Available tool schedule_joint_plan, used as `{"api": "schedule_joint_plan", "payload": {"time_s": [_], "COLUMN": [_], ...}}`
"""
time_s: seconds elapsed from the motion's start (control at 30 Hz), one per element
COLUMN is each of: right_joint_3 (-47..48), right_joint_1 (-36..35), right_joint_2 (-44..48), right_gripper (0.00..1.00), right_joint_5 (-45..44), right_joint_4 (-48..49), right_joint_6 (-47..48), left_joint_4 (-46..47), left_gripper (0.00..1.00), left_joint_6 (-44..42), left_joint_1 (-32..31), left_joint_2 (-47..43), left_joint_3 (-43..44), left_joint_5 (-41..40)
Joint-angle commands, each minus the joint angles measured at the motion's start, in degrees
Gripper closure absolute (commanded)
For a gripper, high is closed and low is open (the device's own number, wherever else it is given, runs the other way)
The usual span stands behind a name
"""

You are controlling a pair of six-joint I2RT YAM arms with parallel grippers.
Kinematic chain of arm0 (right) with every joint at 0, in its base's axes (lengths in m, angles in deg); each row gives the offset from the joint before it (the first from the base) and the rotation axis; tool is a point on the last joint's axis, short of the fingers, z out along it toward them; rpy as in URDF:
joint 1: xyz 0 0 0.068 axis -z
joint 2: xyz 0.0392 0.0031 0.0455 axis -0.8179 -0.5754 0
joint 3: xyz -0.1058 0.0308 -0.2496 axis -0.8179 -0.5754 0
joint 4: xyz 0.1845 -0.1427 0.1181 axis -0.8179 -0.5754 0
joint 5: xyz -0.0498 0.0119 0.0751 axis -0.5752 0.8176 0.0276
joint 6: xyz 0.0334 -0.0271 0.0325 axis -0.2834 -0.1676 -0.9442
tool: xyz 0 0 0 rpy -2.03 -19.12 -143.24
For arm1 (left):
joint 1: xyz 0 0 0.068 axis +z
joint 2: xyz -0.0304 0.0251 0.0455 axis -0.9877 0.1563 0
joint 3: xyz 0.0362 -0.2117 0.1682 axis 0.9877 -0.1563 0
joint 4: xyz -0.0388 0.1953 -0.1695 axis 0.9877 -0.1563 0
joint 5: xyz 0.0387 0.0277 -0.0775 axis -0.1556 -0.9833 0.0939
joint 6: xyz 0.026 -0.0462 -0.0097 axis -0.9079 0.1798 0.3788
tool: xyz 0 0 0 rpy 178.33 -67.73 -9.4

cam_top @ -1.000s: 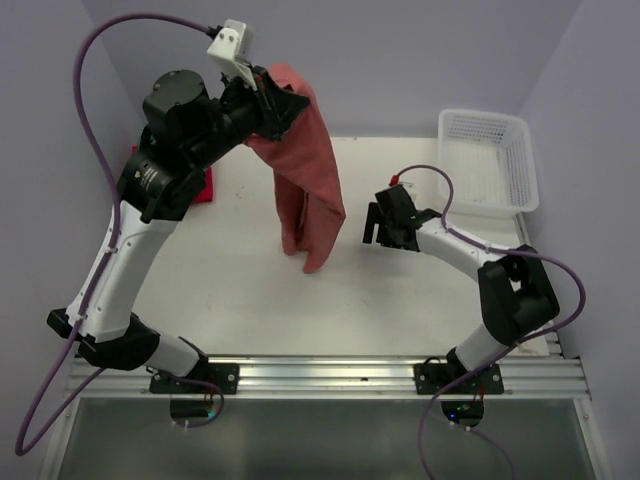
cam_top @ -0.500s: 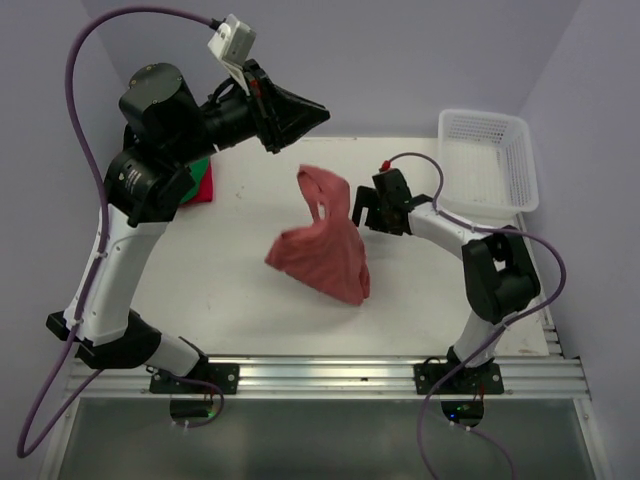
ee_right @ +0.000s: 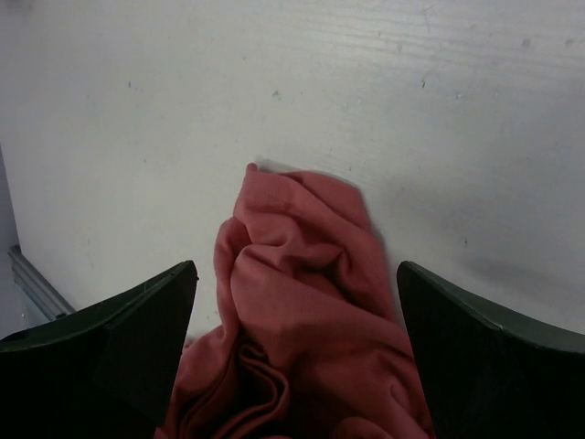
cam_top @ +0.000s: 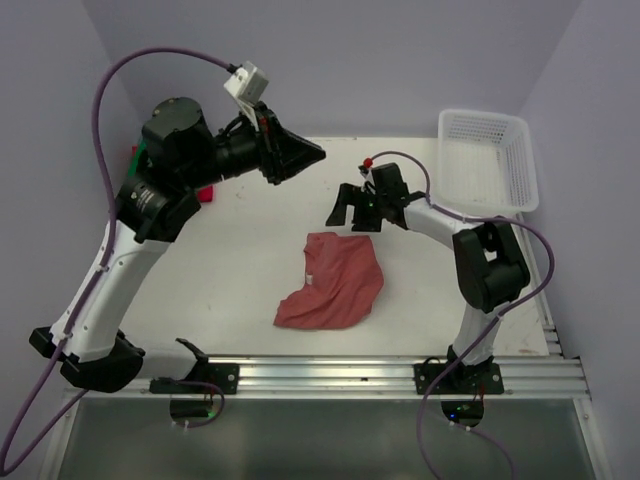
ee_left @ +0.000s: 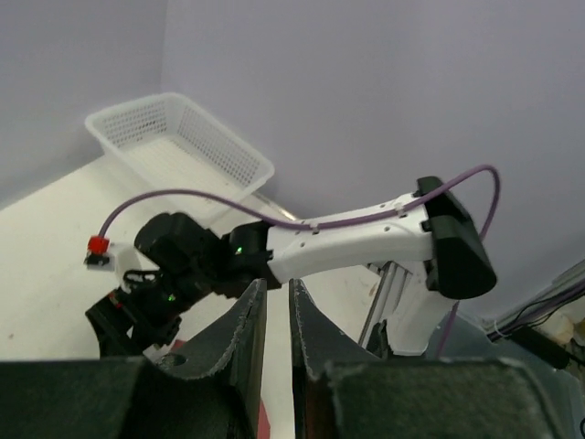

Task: Fold and stack the t-shirts
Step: Flatten out the tshirt

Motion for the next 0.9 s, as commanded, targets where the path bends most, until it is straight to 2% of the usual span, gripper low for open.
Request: {"api": "schedule_joint_plan", "payload": {"time_s": [0.0,0.13,0.27,0.4,0.63,0.83,0.87], "right_joint_3": [-0.8,-1.2,-1.2,-2.3,-7.3,-9.8,-10.2], "right_joint_1": [-0.2,-0.8,-3.7,-8.0,-10.3,-10.2,-10.2], "right_joint_2": [3.8,3.2,3.0,2.6,5.4,10.4,10.9], "right_gripper": [0.05,0.09,0.16,0.19,0.2,0.29,0.29], "right_joint_5": [3.5,3.4,0.4,-6.0,-10.0,-12.2,-12.4], "right_joint_4": [-0.5,-1.2,-3.1,-5.1,-4.6,-5.7,-5.8], "right_joint_6": [2.3,2.0,1.6,2.2,1.8,2.6,2.8], "left_joint_4": [3.2,5.6,7.6,9.7,18.7,26.6,27.4], "left_gripper": [0.81,0.76,0.73,0.7,0.69,0.71,0.72], "left_joint_6": [0.3,1.4,2.9,4.8,4.4,4.4,4.4], "left_joint_1": [0.0,0.1,0.0,0.1,0.2,0.9,1.1], "left_joint_2": [-3.1,-6.0,-9.6,-11.9,-11.0,-2.8,-0.1], "left_joint_3": [-10.7,-24.0,-31.9,-38.1,-52.6,-58.5,-58.7], "left_joint_5": [-7.1,-16.6,-25.8,-30.3,-31.8,-30.1,-27.4]}}
